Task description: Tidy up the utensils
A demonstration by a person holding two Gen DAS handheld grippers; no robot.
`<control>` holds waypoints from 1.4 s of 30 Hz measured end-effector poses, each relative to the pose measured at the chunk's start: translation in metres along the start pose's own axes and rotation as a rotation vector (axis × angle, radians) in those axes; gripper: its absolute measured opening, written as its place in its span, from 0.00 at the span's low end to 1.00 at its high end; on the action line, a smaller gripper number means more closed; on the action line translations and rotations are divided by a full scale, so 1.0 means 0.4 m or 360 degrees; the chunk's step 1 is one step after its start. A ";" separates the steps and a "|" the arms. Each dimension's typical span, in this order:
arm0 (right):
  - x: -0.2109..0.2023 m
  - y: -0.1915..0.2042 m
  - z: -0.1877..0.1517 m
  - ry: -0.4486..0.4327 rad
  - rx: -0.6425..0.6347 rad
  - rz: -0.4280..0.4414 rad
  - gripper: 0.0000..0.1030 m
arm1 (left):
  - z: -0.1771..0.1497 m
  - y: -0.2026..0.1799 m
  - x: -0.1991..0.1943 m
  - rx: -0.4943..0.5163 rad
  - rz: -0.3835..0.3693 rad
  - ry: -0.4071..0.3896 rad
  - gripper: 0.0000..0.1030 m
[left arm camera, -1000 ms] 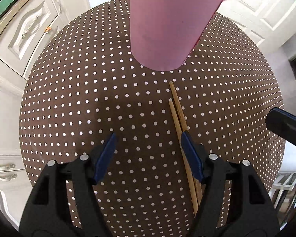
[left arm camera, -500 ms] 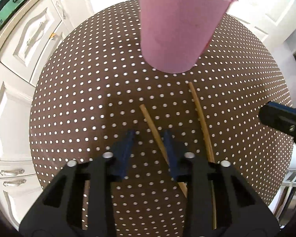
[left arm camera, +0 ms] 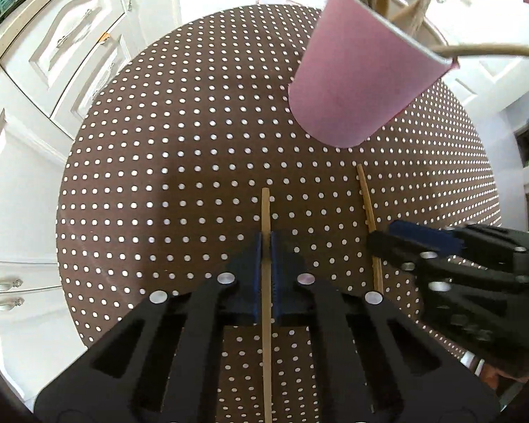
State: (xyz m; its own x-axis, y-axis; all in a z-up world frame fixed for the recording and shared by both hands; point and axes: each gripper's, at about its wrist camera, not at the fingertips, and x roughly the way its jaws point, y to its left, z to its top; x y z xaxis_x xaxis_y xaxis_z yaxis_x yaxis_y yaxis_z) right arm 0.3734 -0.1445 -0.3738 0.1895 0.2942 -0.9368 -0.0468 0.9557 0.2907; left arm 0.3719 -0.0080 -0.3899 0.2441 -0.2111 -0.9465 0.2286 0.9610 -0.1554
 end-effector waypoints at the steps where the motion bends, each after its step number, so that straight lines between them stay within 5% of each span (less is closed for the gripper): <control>1: 0.011 0.005 0.002 0.0017 -0.0014 -0.0017 0.22 | 0.004 0.011 -0.023 -0.0006 -0.0009 -0.0005 0.05; 6: 0.024 0.039 0.009 0.0001 -0.0168 -0.0172 0.07 | 0.013 0.008 -0.073 -0.0023 -0.0053 -0.0048 0.05; 10: 0.026 0.029 0.008 0.0001 -0.0138 -0.0152 0.04 | 0.023 0.004 -0.106 0.0000 -0.0073 -0.0083 0.05; 25: -0.212 0.006 -0.016 -0.0379 0.0034 0.0029 0.04 | 0.078 -0.076 -0.243 0.0193 -0.0225 -0.0304 0.05; 42: -0.410 0.101 -0.058 -0.0742 0.0011 0.0007 0.04 | 0.072 -0.119 -0.417 0.0370 -0.0313 -0.0570 0.05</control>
State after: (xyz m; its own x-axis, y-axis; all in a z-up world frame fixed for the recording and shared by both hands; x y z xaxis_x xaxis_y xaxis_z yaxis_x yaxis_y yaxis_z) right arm 0.3178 -0.1539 -0.2131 0.6101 0.2603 -0.7484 -0.0425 0.9539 0.2971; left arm 0.3473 -0.0237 -0.2165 0.4756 -0.4726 -0.7419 0.4981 0.8399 -0.2157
